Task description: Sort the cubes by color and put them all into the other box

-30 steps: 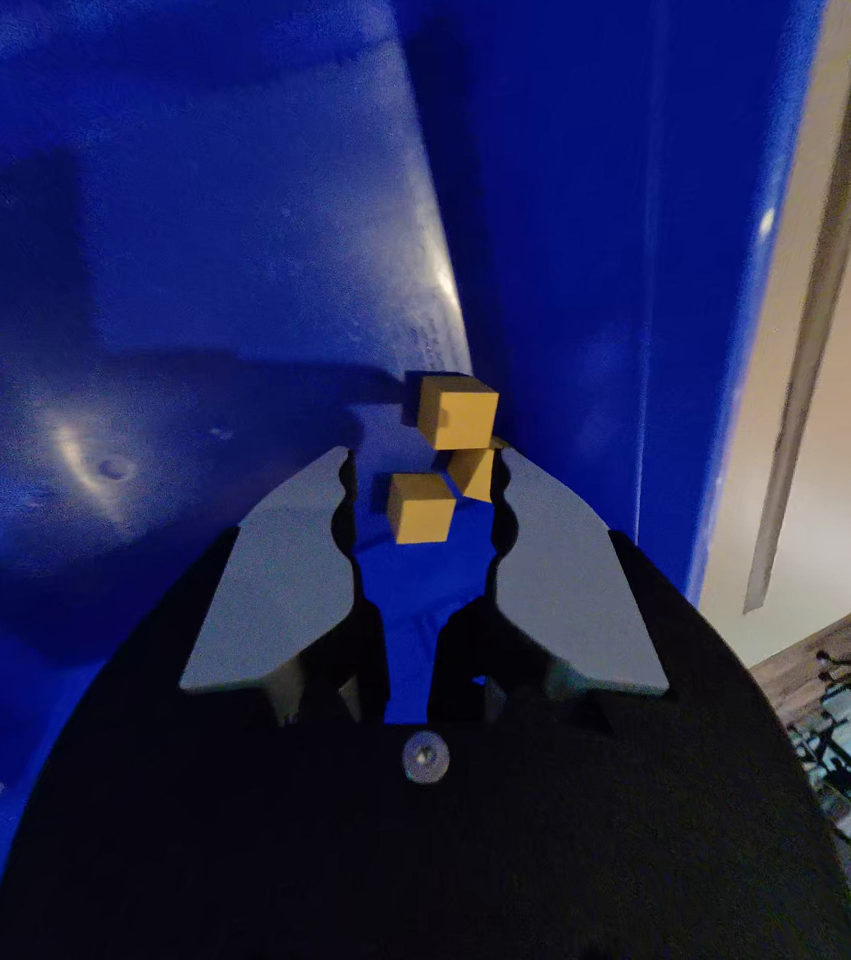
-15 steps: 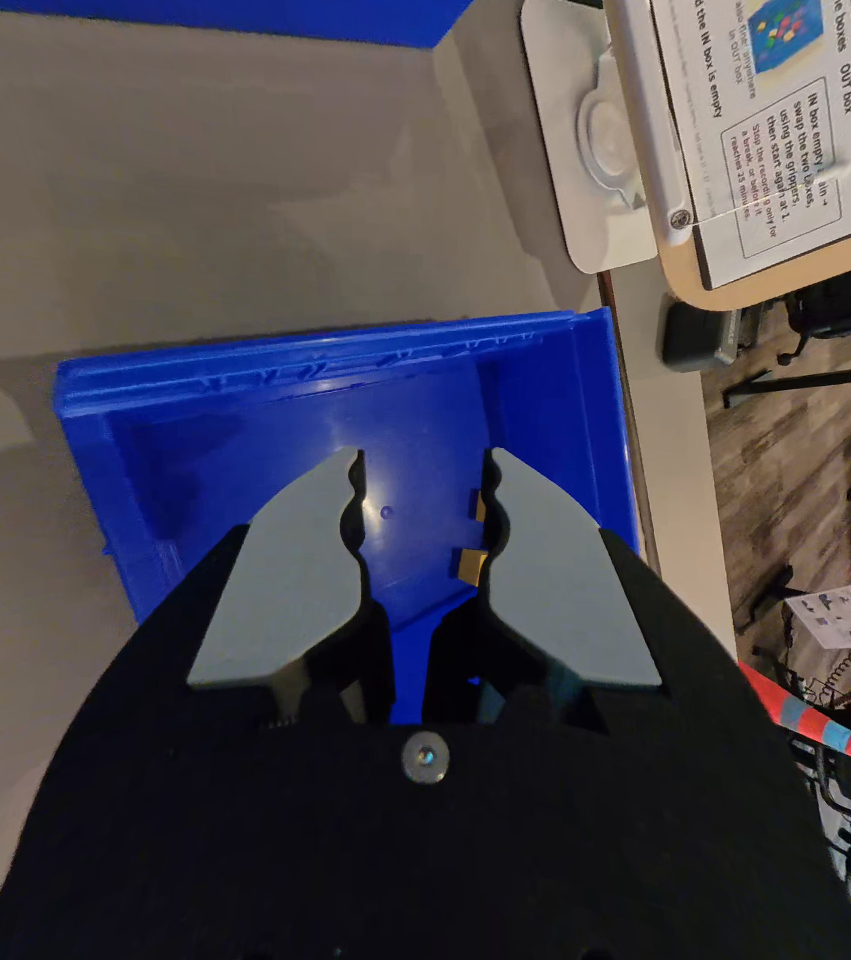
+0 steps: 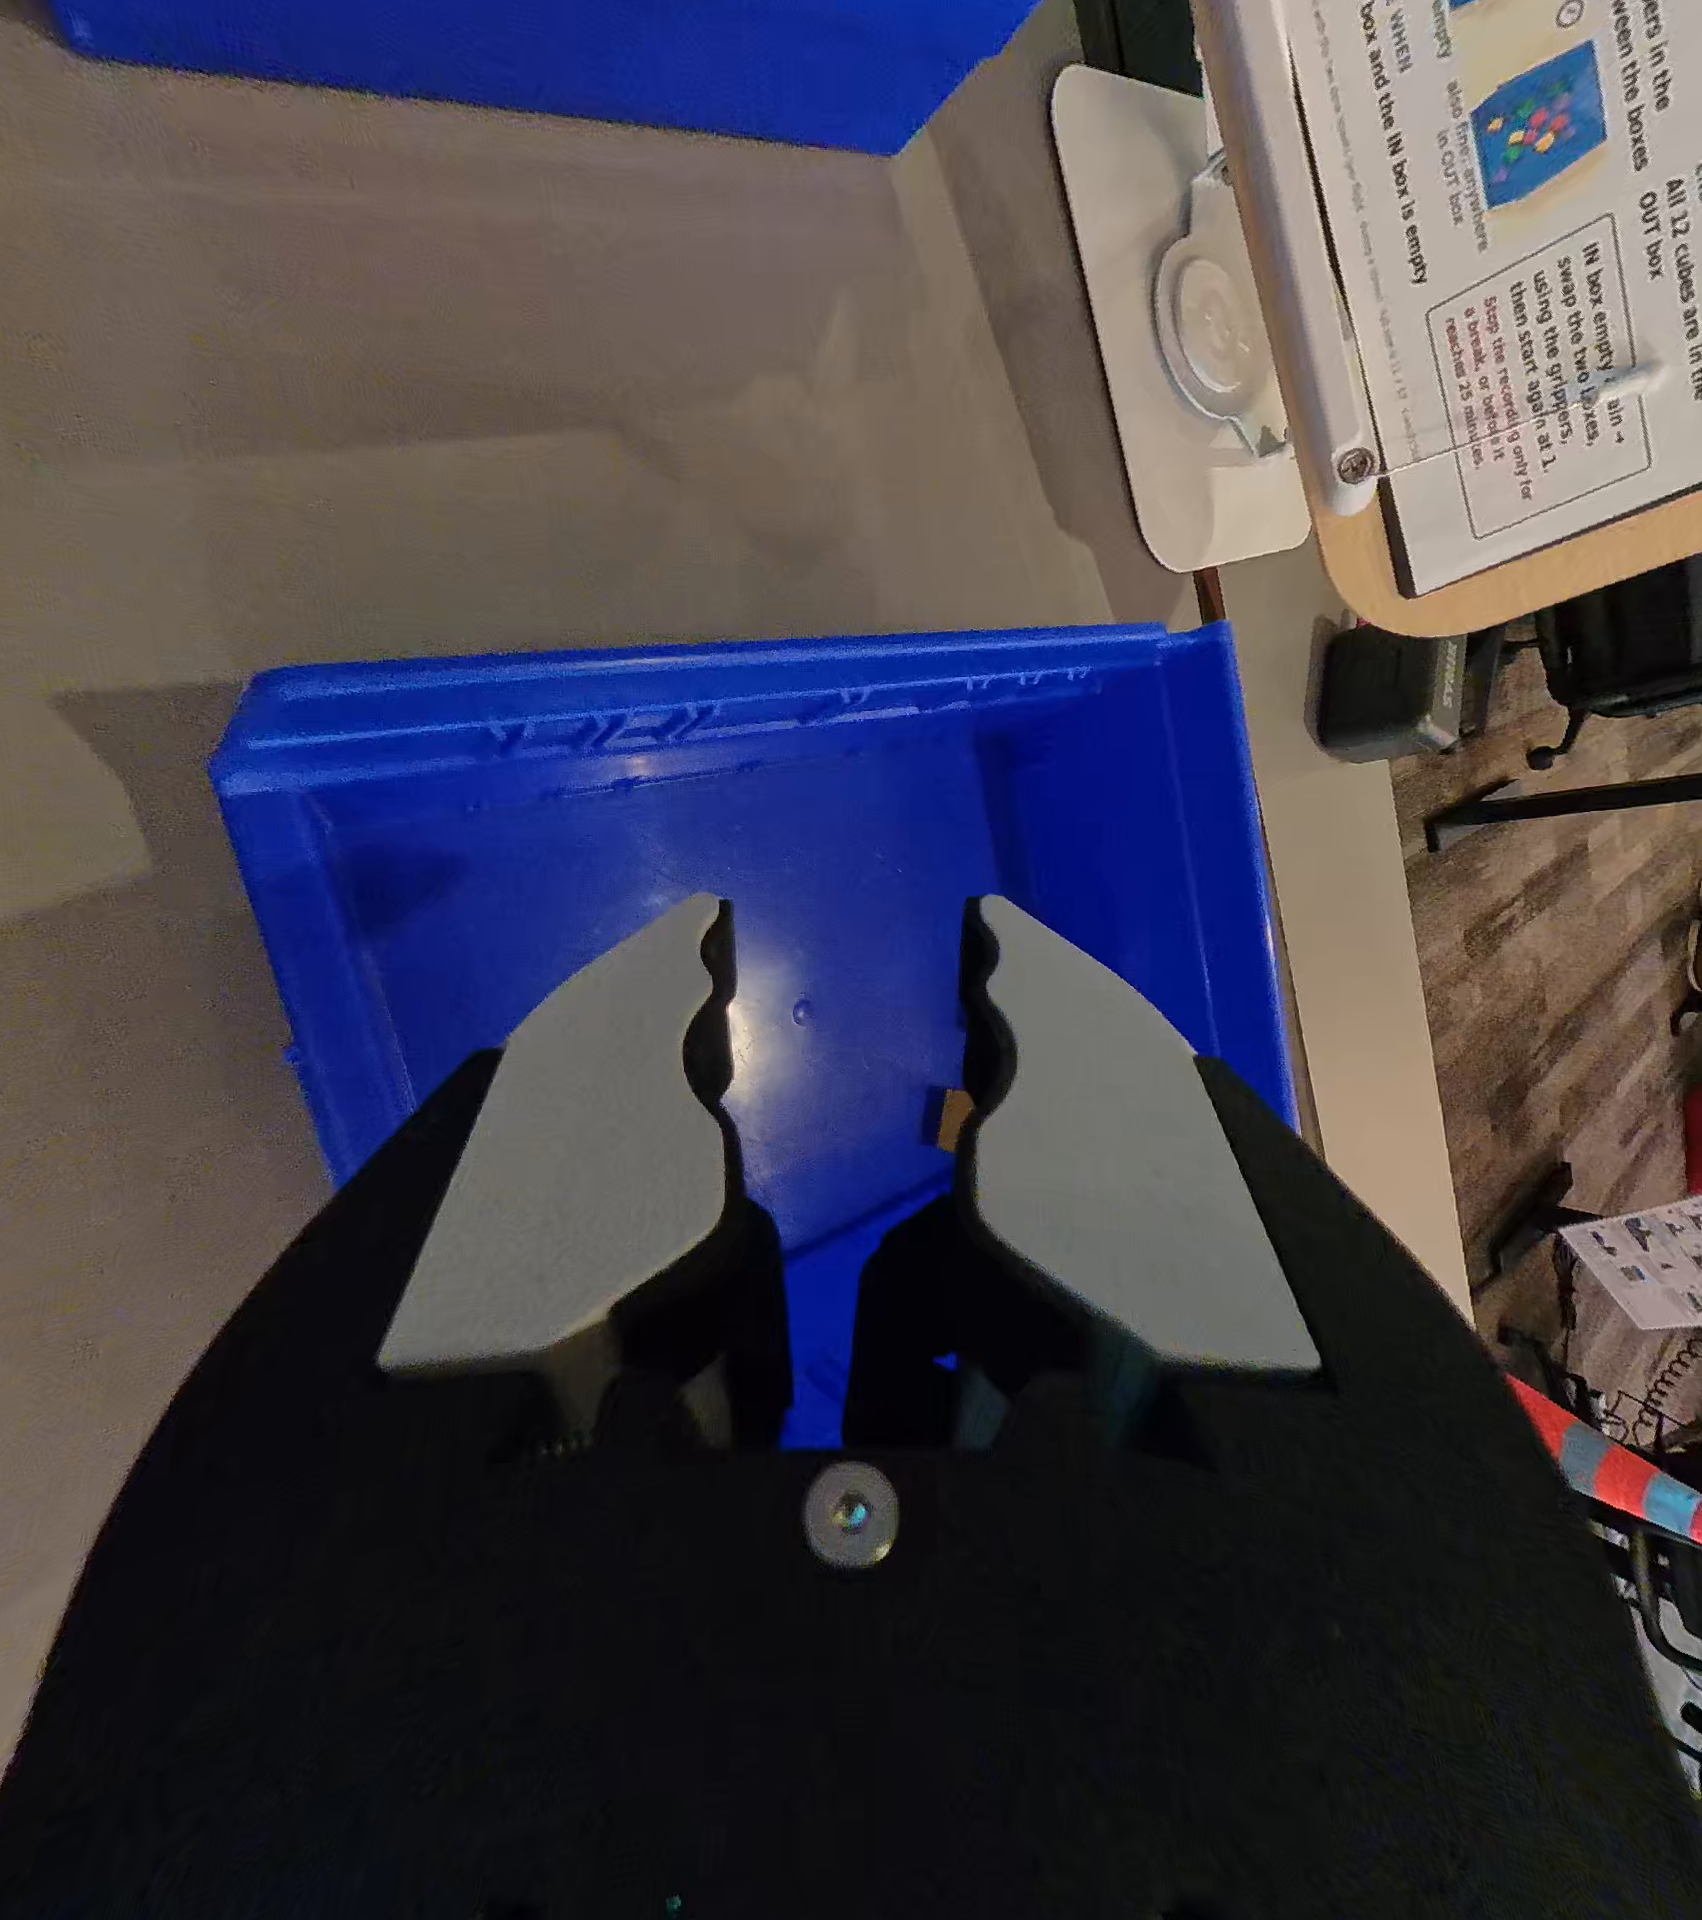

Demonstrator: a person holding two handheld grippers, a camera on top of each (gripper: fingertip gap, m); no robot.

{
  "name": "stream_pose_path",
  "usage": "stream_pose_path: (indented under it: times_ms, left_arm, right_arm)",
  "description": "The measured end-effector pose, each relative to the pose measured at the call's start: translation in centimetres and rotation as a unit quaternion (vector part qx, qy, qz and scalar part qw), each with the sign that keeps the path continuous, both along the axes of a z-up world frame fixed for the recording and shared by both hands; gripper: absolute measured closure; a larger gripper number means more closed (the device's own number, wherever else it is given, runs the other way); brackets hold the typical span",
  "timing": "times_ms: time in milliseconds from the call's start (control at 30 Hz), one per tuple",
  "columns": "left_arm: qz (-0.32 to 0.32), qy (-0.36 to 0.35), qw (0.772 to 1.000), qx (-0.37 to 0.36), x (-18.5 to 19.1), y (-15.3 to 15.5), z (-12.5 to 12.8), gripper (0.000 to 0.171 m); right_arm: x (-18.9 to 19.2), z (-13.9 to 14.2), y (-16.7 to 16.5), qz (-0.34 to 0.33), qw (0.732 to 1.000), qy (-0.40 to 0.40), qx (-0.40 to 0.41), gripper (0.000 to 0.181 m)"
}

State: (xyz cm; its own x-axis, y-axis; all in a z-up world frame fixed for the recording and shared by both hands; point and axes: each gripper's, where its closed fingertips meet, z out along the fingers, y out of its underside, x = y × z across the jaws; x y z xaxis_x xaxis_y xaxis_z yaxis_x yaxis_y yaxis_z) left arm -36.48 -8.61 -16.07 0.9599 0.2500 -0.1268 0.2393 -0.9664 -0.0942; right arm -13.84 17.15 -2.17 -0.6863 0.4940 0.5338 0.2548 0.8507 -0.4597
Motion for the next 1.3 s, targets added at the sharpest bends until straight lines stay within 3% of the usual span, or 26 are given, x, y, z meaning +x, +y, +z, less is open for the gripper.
stream_pose_path:
  times_ms: [133,200,267,333,400,467,600,700,833,967,1033,1200,1300]
  left_arm:
    - [0.020,-0.015,0.999,0.027,0.2,0.1,0.4,0.143]
    - [0.037,-0.034,0.995,0.091,0.8,0.8,2.0,0.142]
    - [0.045,-0.087,0.976,0.196,2.8,2.0,5.1,0.142]
    - [0.034,-0.182,0.924,0.334,6.3,3.7,9.8,0.143]
    - [0.004,-0.304,0.832,0.464,10.7,4.7,15.4,0.143]
    - [-0.027,-0.400,0.747,0.531,14.6,4.5,19.6,0.143]
    - [-0.075,-0.476,0.672,0.562,20.3,4.0,22.7,0.143]
    - [-0.097,-0.486,0.653,0.572,23.0,4.2,23.6,0.143]
    - [-0.115,-0.487,0.648,0.574,25.0,4.6,23.9,0.143]
    - [-0.126,-0.487,0.646,0.575,26.0,5.0,24.0,0.143]
    - [-0.130,-0.492,0.641,0.574,26.3,5.1,24.0,0.143]
    - [-0.129,-0.498,0.622,0.590,26.6,5.3,24.3,0.142]
    - [-0.130,-0.494,0.599,0.617,26.2,5.2,25.0,0.138]
  right_arm:
    - [0.0,0.1,-0.6,0.005,1.000,0.003,0.003,0.141]
    - [0.1,0.4,-1.4,0.016,1.000,0.011,0.001,0.141]
    - [0.0,0.8,-2.8,0.037,0.999,0.033,-0.013,0.140]
    - [-0.3,1.5,-5.1,0.074,0.994,0.069,-0.037,0.140]
    - [-0.6,2.7,-8.1,0.117,0.983,0.121,-0.068,0.139]
    - [-0.7,4.2,-11.4,0.162,0.966,0.175,-0.098,0.138]
    - [-0.5,7.0,-16.9,0.214,0.938,0.237,-0.138,0.133]
    - [-0.1,8.1,-19.7,0.237,0.927,0.244,-0.161,0.131]
    - [0.5,9.2,-21.9,0.250,0.918,0.254,-0.173,0.132]
    - [0.7,9.6,-22.7,0.254,0.916,0.259,-0.170,0.139]
    - [0.8,9.7,-22.7,0.251,0.917,0.265,-0.160,0.153]
    - [1.0,10.0,-22.5,0.252,0.919,0.264,-0.152,0.153]
    - [1.2,10.4,-21.9,0.248,0.919,0.268,-0.147,0.153]
